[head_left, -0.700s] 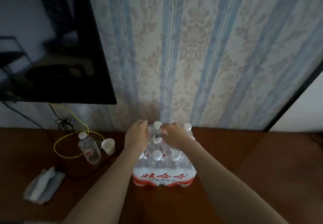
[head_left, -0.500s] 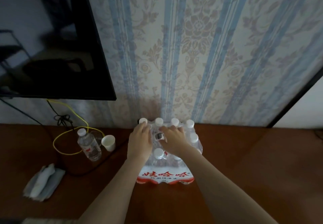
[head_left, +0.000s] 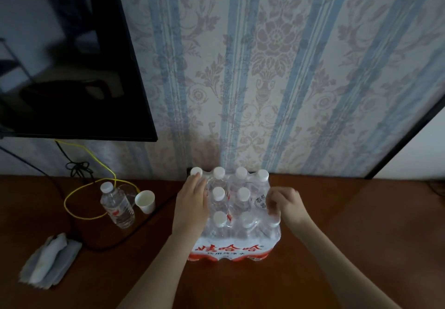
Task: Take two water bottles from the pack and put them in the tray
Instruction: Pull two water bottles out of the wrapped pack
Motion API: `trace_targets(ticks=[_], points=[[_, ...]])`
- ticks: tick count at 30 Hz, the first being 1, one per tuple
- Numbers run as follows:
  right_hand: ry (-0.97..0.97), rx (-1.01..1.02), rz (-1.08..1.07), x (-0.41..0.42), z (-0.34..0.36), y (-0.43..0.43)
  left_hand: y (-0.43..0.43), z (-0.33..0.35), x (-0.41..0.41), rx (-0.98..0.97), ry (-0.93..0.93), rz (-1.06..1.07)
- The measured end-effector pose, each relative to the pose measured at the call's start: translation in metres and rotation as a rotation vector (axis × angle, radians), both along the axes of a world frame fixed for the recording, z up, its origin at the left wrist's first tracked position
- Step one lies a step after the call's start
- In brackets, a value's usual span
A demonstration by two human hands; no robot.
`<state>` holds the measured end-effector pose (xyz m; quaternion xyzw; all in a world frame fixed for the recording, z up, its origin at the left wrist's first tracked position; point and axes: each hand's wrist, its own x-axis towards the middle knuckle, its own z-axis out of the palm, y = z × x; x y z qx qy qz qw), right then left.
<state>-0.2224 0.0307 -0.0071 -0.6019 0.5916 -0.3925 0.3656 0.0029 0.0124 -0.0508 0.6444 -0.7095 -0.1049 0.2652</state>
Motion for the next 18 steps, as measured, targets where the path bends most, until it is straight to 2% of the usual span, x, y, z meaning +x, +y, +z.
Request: trace_targets(ticks=[2, 6, 8, 13, 15, 18], points=[[0.253, -0.056, 0.037, 0.005, -0.011, 0.0, 0.0, 0.0, 0.0, -0.003, -0.002, 0.0], [0.88, -0.096, 0.124, 0.035, -0.005, -0.015, 0.001, 0.0, 0.0, -0.017, -0.001, 0.003], [1.051, -0.182, 0.188, 0.052, -0.007, -0.025, 0.001, 0.0, 0.0, -0.023, -0.009, -0.006], [1.229, -0.353, 0.469, 0.084, -0.019, -0.043, 0.001, -0.001, 0.002, -0.035, -0.004, -0.024], [1.221, -0.327, 0.493, 0.09, -0.022, -0.047, 0.001, -0.001, 0.003, -0.023, 0.009, -0.035], [1.104, -0.244, 0.491, 0.091, -0.023, -0.05, 0.001, -0.002, 0.004, -0.022, 0.041, -0.048]])
